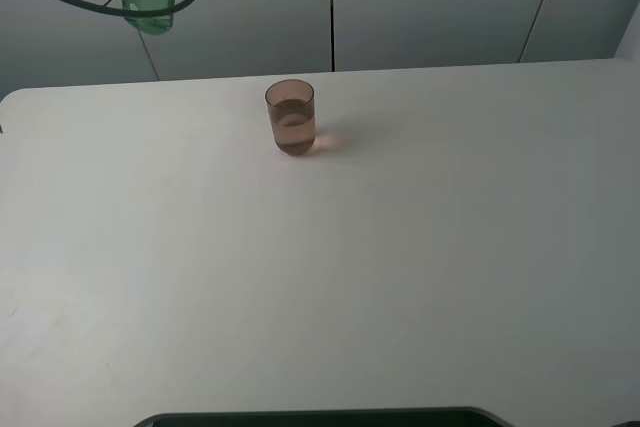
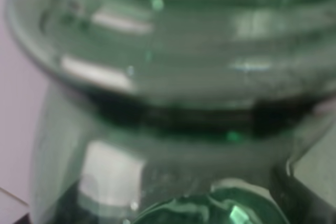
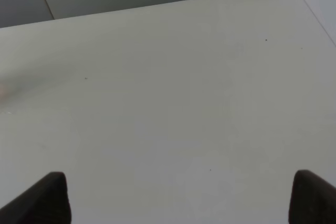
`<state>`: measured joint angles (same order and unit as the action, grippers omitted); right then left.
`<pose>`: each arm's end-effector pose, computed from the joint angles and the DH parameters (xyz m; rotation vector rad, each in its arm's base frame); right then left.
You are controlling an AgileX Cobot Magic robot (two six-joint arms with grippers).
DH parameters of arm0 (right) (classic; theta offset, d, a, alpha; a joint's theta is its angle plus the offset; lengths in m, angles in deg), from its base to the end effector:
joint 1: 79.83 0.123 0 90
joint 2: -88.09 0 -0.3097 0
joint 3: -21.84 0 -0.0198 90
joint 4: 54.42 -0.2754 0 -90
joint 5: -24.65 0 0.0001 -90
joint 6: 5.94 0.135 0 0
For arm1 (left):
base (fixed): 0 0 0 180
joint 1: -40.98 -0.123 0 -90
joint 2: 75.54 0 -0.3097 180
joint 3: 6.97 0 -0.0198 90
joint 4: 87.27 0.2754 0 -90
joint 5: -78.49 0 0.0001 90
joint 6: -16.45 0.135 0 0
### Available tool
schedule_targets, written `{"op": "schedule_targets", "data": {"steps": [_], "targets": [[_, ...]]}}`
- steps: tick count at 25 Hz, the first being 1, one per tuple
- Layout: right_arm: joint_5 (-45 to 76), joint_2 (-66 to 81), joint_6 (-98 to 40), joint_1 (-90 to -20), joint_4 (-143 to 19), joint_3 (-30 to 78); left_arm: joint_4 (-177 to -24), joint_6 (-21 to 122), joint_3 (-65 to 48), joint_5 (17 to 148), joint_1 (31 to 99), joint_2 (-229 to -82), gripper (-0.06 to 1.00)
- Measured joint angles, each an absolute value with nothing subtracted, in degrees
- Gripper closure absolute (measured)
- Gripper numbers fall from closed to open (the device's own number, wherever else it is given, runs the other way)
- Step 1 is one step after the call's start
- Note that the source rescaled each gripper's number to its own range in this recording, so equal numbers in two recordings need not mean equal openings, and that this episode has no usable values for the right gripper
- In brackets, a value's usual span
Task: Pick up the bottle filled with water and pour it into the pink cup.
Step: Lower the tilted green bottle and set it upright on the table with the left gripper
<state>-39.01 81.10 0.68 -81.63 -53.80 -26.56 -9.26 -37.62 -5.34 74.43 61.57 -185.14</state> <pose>0.0259 -0.0021 0.2678 0.1535 2.0723 0.0384 0.4592 -0.1824 0.2866 0.7719 1.7643 -0.0279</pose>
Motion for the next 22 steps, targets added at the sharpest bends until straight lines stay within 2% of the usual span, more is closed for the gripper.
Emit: {"op": "schedule_targets", "data": {"steps": [22], "targets": [[-39.0,81.1,0.7,-81.6,-53.8,-26.6,-14.9,-36.0,-5.1,72.3,61.6,-185.1,0.94]]}}
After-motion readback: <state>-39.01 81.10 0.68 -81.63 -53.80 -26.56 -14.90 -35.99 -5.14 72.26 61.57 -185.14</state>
